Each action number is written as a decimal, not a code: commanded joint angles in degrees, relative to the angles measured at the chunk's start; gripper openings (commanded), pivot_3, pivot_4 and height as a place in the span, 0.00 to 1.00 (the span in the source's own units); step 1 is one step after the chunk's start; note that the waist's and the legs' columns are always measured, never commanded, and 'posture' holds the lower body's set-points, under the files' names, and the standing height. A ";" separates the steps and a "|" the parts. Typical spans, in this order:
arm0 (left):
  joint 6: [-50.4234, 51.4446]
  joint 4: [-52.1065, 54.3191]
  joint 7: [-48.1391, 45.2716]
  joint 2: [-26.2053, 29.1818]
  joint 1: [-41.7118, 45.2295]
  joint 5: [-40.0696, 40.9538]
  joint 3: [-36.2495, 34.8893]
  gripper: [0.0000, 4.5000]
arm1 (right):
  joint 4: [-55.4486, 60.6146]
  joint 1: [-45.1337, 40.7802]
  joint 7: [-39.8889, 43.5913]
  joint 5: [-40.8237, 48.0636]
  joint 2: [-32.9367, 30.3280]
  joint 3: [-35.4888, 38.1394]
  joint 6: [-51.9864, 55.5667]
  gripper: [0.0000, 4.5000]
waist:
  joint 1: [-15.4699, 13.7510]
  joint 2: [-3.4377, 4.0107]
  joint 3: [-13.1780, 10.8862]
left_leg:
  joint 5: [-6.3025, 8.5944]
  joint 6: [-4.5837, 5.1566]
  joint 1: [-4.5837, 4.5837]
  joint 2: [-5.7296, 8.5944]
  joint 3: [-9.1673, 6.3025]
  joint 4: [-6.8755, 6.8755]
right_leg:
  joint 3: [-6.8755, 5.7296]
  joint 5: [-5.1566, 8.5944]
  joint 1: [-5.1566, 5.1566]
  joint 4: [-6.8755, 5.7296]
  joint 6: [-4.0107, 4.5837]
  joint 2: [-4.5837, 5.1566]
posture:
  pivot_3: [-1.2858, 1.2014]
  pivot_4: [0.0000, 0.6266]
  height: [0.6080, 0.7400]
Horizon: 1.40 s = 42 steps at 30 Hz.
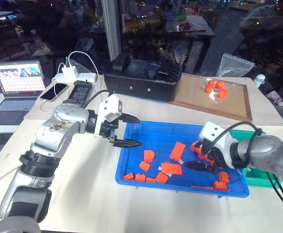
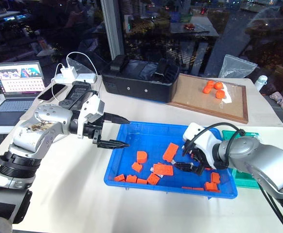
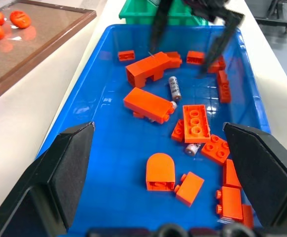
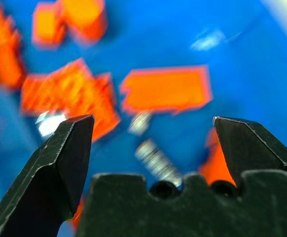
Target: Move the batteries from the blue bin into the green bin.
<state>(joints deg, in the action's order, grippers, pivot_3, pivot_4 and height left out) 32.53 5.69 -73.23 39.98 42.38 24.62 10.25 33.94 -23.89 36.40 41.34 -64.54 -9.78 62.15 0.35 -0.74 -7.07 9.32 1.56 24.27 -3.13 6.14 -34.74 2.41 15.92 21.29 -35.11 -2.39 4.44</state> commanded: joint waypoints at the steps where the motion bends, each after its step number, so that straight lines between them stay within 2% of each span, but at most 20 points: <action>1: -0.71 1.04 -0.20 0.26 1.07 0.11 -0.73 1.00 | -2.33 0.45 2.37 -4.06 1.47 -1.11 -4.02 0.99 | 0.23 0.01 0.00 | 0.00 0.00 -0.01 -0.03 0.00 0.00 | -0.01 -0.02 -0.01 0.00 0.02 -0.02 | 0.52 0.24 1.00; 7: -0.33 1.96 0.23 0.54 -0.15 0.23 -0.91 1.00 | -12.09 -1.54 5.86 -14.55 5.99 -9.09 -10.66 0.99 | 0.35 0.01 0.00 | 0.00 0.00 -0.01 -0.01 0.01 -0.02 | 0.00 -0.02 0.01 -0.04 0.04 -0.05 | 0.52 0.24 1.00; 11: 0.01 2.48 0.41 0.97 -0.28 0.32 -1.23 1.00 | -15.11 -0.97 8.61 -17.80 6.50 -10.53 -11.84 0.99 | 0.00 0.02 0.01 | 0.00 0.00 0.02 0.04 0.00 0.00 | -0.01 -0.01 0.04 -0.07 0.01 -0.04 | 0.52 0.24 1.00; 12: 0.04 2.53 0.38 1.21 -0.34 0.32 -1.34 1.00 | -15.31 -0.75 9.16 -18.27 6.34 -10.46 -11.81 0.88 | -0.08 0.02 0.01 | 0.00 0.00 0.02 0.04 0.01 -0.01 | -0.01 0.00 0.04 -0.07 0.00 -0.04 | 0.52 0.24 1.00; 13: 0.01 2.54 0.31 1.45 -0.41 0.29 -1.44 1.00 | -15.20 -0.34 9.82 -18.36 6.01 -10.17 -11.49 0.84 | -0.11 0.02 0.01 | 0.00 0.00 0.02 0.04 0.02 -0.01 | 0.00 0.00 0.04 -0.07 0.00 -0.03 | 0.52 0.24 1.00; 15: -0.02 2.52 0.30 1.69 -0.49 0.31 -1.50 1.00 | -14.50 0.70 10.91 -18.50 5.42 -9.35 -11.03 0.70 | -0.18 0.02 0.01 | 0.00 0.00 0.01 0.03 0.01 -0.01 | -0.01 0.00 0.02 -0.07 0.00 -0.04 | 0.52 0.24 1.00; 16: 0.04 2.51 0.35 1.69 -0.48 0.36 -1.47 1.00 | -14.08 1.27 11.23 -18.30 5.36 -8.71 -10.68 0.58 | -0.24 0.02 0.01 | 0.00 0.00 0.00 0.03 0.01 -0.01 | -0.01 0.00 0.00 -0.08 0.00 -0.04 | 0.52 0.24 1.00; 23: -0.45 1.80 0.15 0.73 0.33 0.40 -0.72 1.00 | -9.89 2.83 11.85 -19.59 3.80 -5.58 -10.33 0.06 | -0.37 0.02 0.01 | 0.00 0.00 -0.01 0.03 0.00 -0.05 | -0.02 0.00 -0.01 -0.09 0.00 -0.04 | 0.52 0.24 1.00; 29: -2.18 -2.15 -0.54 -1.71 2.80 -0.22 -0.33 1.00 | -5.13 -4.12 13.57 -12.93 -0.07 8.29 -3.59 0.05 | -0.47 0.08 0.00 | 0.00 0.00 0.02 0.05 0.01 -0.07 | 0.01 -0.01 0.05 -0.16 0.00 -0.02 | 0.52 0.24 1.00; 33: -2.34 -3.07 -1.17 -3.16 3.66 0.02 -0.07 1.00 | -12.46 -1.36 14.09 -19.18 -10.30 15.20 -6.43 0.05 | -1.34 0.09 0.01 | 0.00 -0.01 0.01 0.05 0.03 -0.03 | -0.07 0.01 0.02 -0.06 0.01 0.01 | 0.52 0.24 1.00; 35: -2.61 -3.43 -1.44 -3.57 3.78 -0.28 0.07 1.00 | -18.06 2.54 13.15 -21.65 -12.93 18.67 -7.42 0.05 | -1.36 0.05 0.02 | 0.01 -0.01 -0.03 0.09 0.17 -0.04 | -0.15 0.05 0.12 0.08 0.02 0.08 | 0.52 0.24 1.00; 37: -2.83 -3.76 -1.58 -3.84 3.89 -0.50 0.09 1.00 | -20.86 5.57 12.88 -22.59 -13.58 20.85 -7.59 0.05 | -1.18 0.05 0.02 | 0.01 -0.01 0.01 0.11 0.17 -0.03 | -0.06 0.15 -0.06 0.09 0.20 0.15 | 0.52 0.24 1.00; 39: -3.11 -3.98 -1.70 -3.97 3.97 -0.76 0.08 1.00 | -22.61 8.14 12.40 -23.02 -12.94 22.34 -6.55 0.05 | -0.90 0.10 0.05 | 0.01 0.00 0.01 0.10 0.13 -0.03 | -0.01 0.03 -0.06 0.04 -0.02 0.12 | 0.52 0.24 1.00; 42: -3.27 -4.02 -1.80 -4.01 3.91 -0.97 0.02 1.00 | -25.05 9.27 9.59 -23.23 -9.50 23.08 -4.96 0.05 | -0.16 0.20 0.10 | 0.00 0.00 -0.03 0.07 0.08 -0.05 | 0.07 0.02 -0.03 -0.07 -0.02 0.01 | 0.52 0.24 1.00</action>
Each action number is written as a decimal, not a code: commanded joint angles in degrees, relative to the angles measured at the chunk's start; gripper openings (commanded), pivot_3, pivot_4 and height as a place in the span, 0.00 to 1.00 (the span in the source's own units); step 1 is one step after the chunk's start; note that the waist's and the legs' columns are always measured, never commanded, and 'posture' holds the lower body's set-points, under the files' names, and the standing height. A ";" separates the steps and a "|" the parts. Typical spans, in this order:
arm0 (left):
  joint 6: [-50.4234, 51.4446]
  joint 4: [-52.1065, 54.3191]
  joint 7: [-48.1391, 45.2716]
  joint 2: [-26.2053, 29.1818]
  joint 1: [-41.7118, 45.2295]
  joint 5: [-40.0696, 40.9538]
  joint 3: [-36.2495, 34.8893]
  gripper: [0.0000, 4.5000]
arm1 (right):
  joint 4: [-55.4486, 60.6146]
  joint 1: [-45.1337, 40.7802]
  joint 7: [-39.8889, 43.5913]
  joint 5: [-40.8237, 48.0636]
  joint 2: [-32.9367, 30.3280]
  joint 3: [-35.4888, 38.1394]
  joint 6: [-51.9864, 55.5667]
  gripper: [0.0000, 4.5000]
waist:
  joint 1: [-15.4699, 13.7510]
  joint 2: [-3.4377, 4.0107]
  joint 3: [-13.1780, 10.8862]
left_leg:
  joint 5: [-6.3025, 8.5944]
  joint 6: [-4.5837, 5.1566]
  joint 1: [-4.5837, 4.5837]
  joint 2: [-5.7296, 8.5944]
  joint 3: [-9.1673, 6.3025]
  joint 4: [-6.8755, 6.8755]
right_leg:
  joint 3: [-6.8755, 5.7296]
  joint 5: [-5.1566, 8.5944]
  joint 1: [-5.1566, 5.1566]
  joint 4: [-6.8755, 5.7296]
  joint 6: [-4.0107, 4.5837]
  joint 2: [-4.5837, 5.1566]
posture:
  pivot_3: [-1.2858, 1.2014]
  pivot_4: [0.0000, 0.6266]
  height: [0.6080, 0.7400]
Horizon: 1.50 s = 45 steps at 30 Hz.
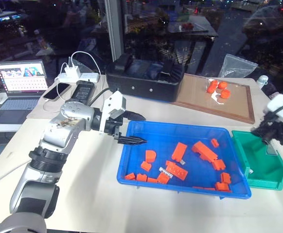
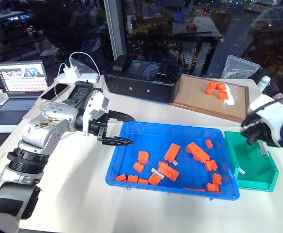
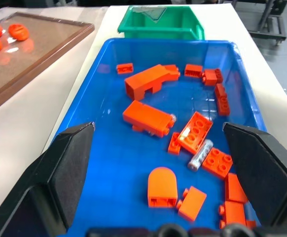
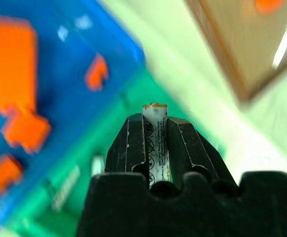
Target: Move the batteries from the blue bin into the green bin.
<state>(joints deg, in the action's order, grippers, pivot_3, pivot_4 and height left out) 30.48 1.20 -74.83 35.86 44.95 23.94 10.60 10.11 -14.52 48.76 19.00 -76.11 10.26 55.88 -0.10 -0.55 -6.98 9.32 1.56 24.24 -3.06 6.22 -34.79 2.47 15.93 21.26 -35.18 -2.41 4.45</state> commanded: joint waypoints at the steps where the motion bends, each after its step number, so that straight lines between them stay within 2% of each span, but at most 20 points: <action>1: -1.32 0.50 -0.24 0.20 1.19 -0.40 -0.37 1.00 | -1.93 0.16 -3.82 -0.67 4.06 2.83 1.89 0.05 | 0.46 0.01 0.00 | 0.00 0.00 -0.02 0.00 -0.03 0.02 | 0.01 0.00 0.00 -0.02 0.00 -0.03 | 0.52 0.24 1.00; 3: -1.28 0.74 -0.27 0.34 0.91 -0.47 -0.48 1.00 | -3.47 1.16 -6.03 -1.90 6.64 1.64 1.57 0.05 | 0.78 -0.01 -0.01 | -0.01 0.00 -0.04 0.01 -0.08 0.00 | 0.00 0.00 -0.01 -0.08 0.00 -0.05 | 0.52 0.24 1.00; 5: -1.15 1.08 -0.19 0.59 0.66 -0.53 -0.66 1.00 | -4.20 2.36 -7.27 -3.29 7.48 0.97 0.93 0.28 | 0.77 0.01 0.00 | -0.01 0.00 -0.04 0.03 -0.11 -0.03 | 0.00 0.00 -0.03 -0.10 -0.01 -0.05 | 0.52 0.24 1.00; 8: -0.92 1.48 -0.08 1.01 0.22 -0.52 -0.87 1.00 | -3.80 1.66 -7.21 -3.39 7.51 1.39 0.94 0.47 | 0.69 0.10 -0.01 | -0.01 0.00 0.00 0.09 -0.08 -0.06 | 0.02 0.01 0.00 -0.11 -0.05 -0.01 | 0.52 0.24 1.00; 11: -0.93 1.77 0.01 1.29 -0.20 -0.57 -0.86 1.00 | -4.05 -1.59 -7.98 -4.13 6.64 1.37 1.04 0.72 | 0.78 0.12 -0.01 | -0.01 0.00 -0.01 0.09 -0.09 -0.06 | 0.04 0.02 -0.01 -0.11 -0.09 -0.01 | 0.52 0.24 1.00; 14: -1.01 1.73 0.10 1.42 -0.30 -0.77 -0.81 1.00 | -1.92 -5.54 -6.67 -3.04 6.18 0.31 1.35 0.93 | 0.83 0.16 0.01 | -0.01 0.00 -0.03 0.08 -0.09 -0.05 | 0.04 0.02 0.00 -0.12 -0.08 -0.03 | 0.52 0.24 1.00; 18: -1.16 1.45 0.01 1.43 -0.23 -1.01 -0.88 1.00 | 7.89 -12.23 -1.34 3.52 9.38 -3.05 1.65 0.93 | 1.09 0.23 0.05 | -0.01 0.00 -0.04 0.07 -0.08 -0.03 | 0.04 0.02 0.01 -0.11 -0.08 -0.04 | 0.52 0.24 1.00; 22: -1.35 1.27 0.10 1.41 -0.08 -1.32 -0.93 1.00 | 16.81 -16.18 1.21 6.15 15.06 -12.47 1.78 0.93 | 1.05 0.19 0.05 | 0.00 0.00 -0.06 0.02 -0.31 0.02 | 0.01 0.03 -0.02 -0.13 -0.04 -0.18 | 0.52 0.24 1.00; 26: -1.28 1.75 0.31 1.57 -0.40 -1.46 -1.06 1.00 | 14.37 -17.85 0.58 0.97 18.83 -21.60 -2.12 0.93 | -0.08 0.16 0.04 | 0.00 -0.01 0.07 0.12 -0.30 -0.10 | -0.07 0.04 0.02 -0.13 -0.04 -0.02 | 0.52 0.24 1.00; 30: -0.92 2.59 0.53 2.33 -1.08 -1.45 -1.46 1.00 | 11.95 -19.68 1.82 -1.90 20.67 -26.89 -3.84 0.93 | -0.37 0.16 0.04 | 0.00 0.00 0.11 0.14 -0.26 -0.18 | -0.05 0.02 0.00 -0.08 -0.08 0.00 | 0.52 0.24 1.00; 36: -0.17 4.37 1.42 3.36 -2.58 -1.03 -2.07 1.00 | 9.59 -21.09 2.36 -3.73 22.33 -30.86 0.35 0.93 | -0.23 0.16 0.04 | -0.01 0.00 0.05 0.10 -0.30 -0.15 | -0.04 0.08 0.08 -0.39 0.03 -0.08 | 0.52 0.24 1.00; 45: 0.17 5.35 2.20 3.75 -3.19 -0.89 -1.75 1.00 | 8.81 -21.66 0.54 -3.12 23.70 -29.84 7.84 0.93 | -0.25 0.15 0.04 | -0.01 -0.01 0.03 0.10 -0.31 -0.18 | -0.05 0.12 0.16 -0.62 0.10 -0.08 | 0.52 0.24 1.00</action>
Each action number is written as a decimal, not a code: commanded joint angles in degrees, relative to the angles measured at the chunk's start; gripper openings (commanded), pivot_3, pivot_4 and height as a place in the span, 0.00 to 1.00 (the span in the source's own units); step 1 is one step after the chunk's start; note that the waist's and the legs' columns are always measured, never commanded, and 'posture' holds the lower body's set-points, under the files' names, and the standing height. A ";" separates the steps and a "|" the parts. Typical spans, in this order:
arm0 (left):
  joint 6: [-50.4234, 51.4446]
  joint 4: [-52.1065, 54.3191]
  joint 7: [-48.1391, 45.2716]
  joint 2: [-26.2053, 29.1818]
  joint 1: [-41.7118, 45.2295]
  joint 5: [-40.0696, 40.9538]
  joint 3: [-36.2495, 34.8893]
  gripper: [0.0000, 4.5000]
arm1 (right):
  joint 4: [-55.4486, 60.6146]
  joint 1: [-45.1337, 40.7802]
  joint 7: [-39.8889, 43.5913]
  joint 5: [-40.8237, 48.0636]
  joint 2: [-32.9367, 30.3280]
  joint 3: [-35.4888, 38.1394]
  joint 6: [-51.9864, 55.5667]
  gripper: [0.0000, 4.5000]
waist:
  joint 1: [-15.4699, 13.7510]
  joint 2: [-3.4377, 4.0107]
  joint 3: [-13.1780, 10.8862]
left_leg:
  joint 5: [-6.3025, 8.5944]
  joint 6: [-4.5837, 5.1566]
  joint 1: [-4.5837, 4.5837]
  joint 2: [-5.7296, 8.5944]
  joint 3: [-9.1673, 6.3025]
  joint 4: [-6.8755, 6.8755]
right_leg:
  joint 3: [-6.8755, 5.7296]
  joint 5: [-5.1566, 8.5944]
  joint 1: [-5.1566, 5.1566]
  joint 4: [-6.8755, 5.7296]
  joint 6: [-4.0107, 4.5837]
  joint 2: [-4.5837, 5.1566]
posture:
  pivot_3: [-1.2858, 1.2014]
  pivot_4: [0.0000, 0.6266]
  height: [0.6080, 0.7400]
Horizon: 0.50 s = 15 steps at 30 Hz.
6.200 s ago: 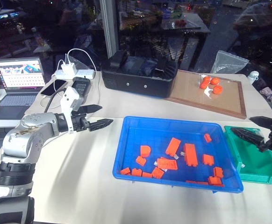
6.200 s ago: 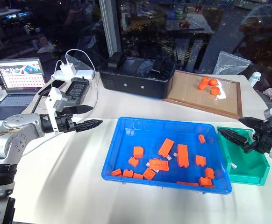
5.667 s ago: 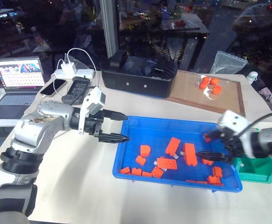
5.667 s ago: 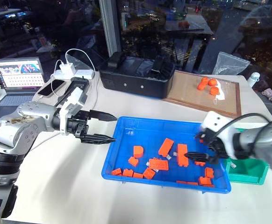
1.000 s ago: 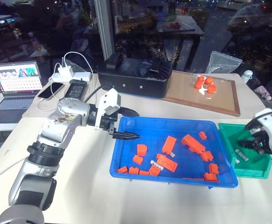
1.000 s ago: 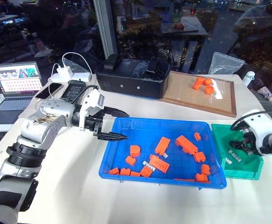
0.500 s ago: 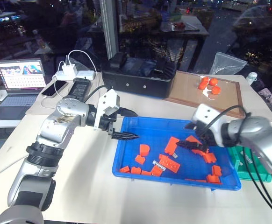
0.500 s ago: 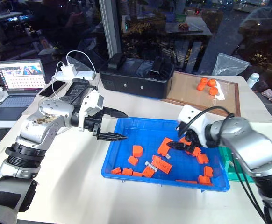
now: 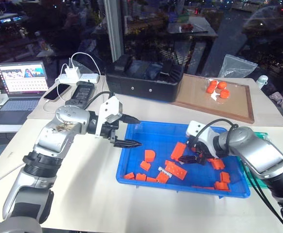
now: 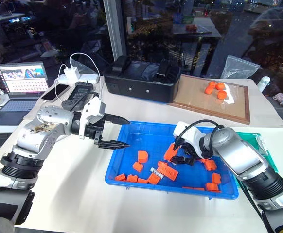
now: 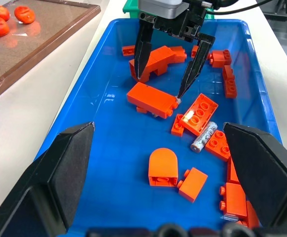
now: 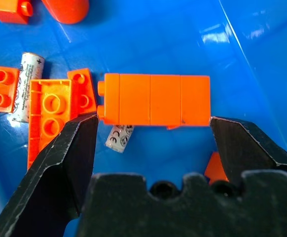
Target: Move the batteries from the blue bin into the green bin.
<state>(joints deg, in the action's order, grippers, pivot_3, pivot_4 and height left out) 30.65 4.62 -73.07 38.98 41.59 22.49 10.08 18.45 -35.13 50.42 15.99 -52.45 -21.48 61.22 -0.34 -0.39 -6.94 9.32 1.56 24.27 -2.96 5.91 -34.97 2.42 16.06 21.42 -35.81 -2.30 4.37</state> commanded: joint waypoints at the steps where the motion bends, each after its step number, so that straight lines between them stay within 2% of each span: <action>1: 0.05 1.97 0.47 0.57 0.25 0.58 -1.18 1.00 | 0.34 -1.00 -1.45 -0.31 0.14 1.79 3.19 0.93 | -0.01 0.00 0.00 | 0.00 0.00 0.00 0.00 0.00 0.00 | 0.00 0.00 0.00 -0.01 0.01 0.00 | 0.52 0.24 1.00; 5: 0.08 1.90 0.56 0.63 0.52 0.50 -1.11 1.00 | 0.86 -0.11 -1.59 0.82 1.26 0.41 6.90 0.93 | -0.04 0.00 0.00 | 0.00 0.00 0.01 0.01 0.00 0.00 | 0.00 0.01 0.01 -0.01 0.01 0.01 | 0.52 0.24 1.00; 12: 0.46 2.39 0.69 1.12 0.40 0.48 -1.30 1.00 | -3.60 -0.54 -5.15 -0.62 7.01 0.24 7.53 0.93 | 0.29 -0.03 0.01 | 0.00 0.00 0.01 0.01 -0.04 0.01 | 0.00 0.01 0.03 -0.04 0.01 -0.03 | 0.52 0.24 1.00; 15: 0.65 2.56 0.80 1.35 0.27 0.55 -1.44 1.00 | -4.98 -0.38 -5.87 -1.40 7.36 -0.60 6.90 0.78 | 0.27 -0.03 0.01 | 0.00 0.00 0.01 0.01 -0.04 0.00 | -0.01 0.01 0.02 -0.05 0.01 -0.02 | 0.52 0.24 1.00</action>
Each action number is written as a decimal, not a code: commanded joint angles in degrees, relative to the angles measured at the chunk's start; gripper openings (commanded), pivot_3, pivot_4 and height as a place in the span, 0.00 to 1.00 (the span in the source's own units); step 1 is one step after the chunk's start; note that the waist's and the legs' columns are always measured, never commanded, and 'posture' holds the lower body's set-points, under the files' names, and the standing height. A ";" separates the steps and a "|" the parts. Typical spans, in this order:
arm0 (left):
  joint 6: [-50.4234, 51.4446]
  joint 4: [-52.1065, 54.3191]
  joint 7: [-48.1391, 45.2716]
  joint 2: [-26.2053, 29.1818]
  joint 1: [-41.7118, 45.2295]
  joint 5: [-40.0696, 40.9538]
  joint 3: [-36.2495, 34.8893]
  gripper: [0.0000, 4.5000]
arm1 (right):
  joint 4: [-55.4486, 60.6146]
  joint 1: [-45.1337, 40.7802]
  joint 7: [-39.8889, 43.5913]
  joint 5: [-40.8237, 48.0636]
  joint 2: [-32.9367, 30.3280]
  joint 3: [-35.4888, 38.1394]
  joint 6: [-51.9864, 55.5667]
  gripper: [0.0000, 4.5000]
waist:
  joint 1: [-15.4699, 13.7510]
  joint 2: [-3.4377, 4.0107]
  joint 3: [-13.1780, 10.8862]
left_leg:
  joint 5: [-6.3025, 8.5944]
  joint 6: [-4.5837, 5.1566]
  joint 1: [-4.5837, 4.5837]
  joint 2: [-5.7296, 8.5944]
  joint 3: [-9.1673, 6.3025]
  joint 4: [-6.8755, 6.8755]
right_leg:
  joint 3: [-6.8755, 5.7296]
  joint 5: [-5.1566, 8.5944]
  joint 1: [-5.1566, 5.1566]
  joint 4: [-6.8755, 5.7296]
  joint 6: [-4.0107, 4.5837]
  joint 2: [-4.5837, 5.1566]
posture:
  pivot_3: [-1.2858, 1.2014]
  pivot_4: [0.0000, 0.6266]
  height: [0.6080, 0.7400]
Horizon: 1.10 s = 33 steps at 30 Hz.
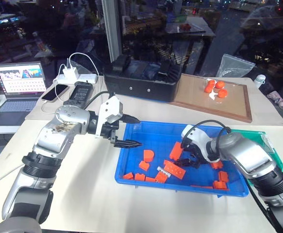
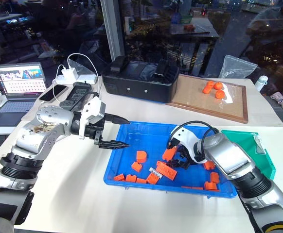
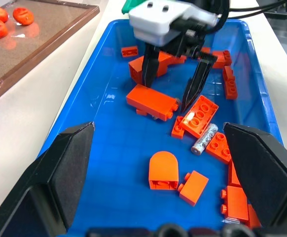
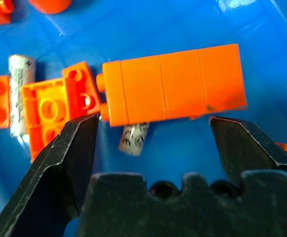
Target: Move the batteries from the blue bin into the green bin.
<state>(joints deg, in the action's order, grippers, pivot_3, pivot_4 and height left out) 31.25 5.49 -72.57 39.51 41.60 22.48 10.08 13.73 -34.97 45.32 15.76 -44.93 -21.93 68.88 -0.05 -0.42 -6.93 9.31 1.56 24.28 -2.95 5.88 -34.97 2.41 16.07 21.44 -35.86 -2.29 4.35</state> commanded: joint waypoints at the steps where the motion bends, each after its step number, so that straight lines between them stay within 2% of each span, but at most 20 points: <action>1: 0.12 1.78 0.33 0.93 0.15 0.63 -1.51 1.00 | -0.34 -0.38 -0.60 -1.28 -0.53 -0.43 -1.04 0.72 | -0.04 0.00 0.00 | 0.00 0.00 0.00 0.00 0.01 0.00 | 0.00 0.00 0.00 0.00 0.00 0.00 | 0.52 0.24 1.00; 7: 0.72 1.65 -0.13 1.09 0.12 1.83 -1.91 1.00 | 3.16 -0.33 2.87 -1.30 -4.90 -0.63 -4.31 0.25 | -0.03 -0.01 0.00 | 0.00 0.00 0.00 0.00 0.01 0.00 | -0.01 0.01 -0.01 0.01 -0.01 0.01 | 0.52 0.24 1.00; 10: 0.08 0.39 -0.59 0.25 1.12 1.76 -1.29 1.00 | 6.40 -1.69 4.62 0.10 -8.44 2.71 -3.45 0.05 | 0.03 -0.01 0.00 | 0.00 0.00 0.01 0.00 0.00 0.02 | 0.00 0.01 0.04 0.00 -0.01 0.00 | 0.52 0.24 1.00; 18: -2.51 -3.53 -2.63 -2.78 3.69 0.40 0.52 1.00 | 12.59 0.25 8.45 5.41 -18.82 15.32 0.13 0.05 | -0.43 -0.04 -0.03 | 0.00 0.00 0.02 0.01 0.00 0.03 | -0.01 0.01 0.04 0.03 0.00 0.04 | 0.52 0.24 1.00; 24: -4.47 -6.47 -3.89 -4.85 5.36 -0.43 1.52 1.00 | 9.27 10.89 7.37 3.39 -29.16 27.94 -0.96 0.05 | -0.63 -0.05 -0.03 | 0.00 0.00 0.01 0.03 0.01 0.05 | 0.00 0.03 0.00 0.09 0.00 0.08 | 0.52 0.24 1.00; 28: -5.00 -6.98 -4.30 -5.33 5.58 -0.65 1.73 1.00 | 4.52 20.23 4.21 -1.07 -31.97 32.13 -5.26 0.05 | -0.44 -0.08 -0.02 | 0.00 0.00 -0.03 0.00 0.01 0.05 | 0.01 0.03 -0.05 0.11 0.00 0.06 | 0.52 0.24 1.00; 32: -4.70 -6.68 -4.38 -5.39 5.50 -0.67 1.61 1.00 | 0.99 26.09 1.68 -3.47 -30.77 33.41 -8.09 0.05 | -0.01 -0.06 -0.02 | 0.00 0.00 -0.05 0.02 0.00 0.05 | 0.04 0.04 -0.04 0.08 0.01 0.05 | 0.52 0.24 1.00; 33: -4.65 -6.61 -4.37 -5.38 5.45 -0.71 1.58 1.00 | 0.94 26.66 1.46 -3.51 -30.32 33.25 -8.64 0.16 | 0.11 -0.07 -0.03 | 0.00 0.00 -0.06 0.02 0.00 0.04 | 0.05 0.04 -0.04 0.07 0.01 0.05 | 0.52 0.24 1.00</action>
<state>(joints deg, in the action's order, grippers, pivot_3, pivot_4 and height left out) 27.43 -2.06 -76.95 33.96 45.75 21.63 12.39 14.19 -8.15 47.75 13.56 -75.34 9.28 62.53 0.06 -0.49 -6.96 9.32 1.56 24.22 -2.93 5.87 -34.92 2.47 16.11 21.39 -35.79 -2.30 4.40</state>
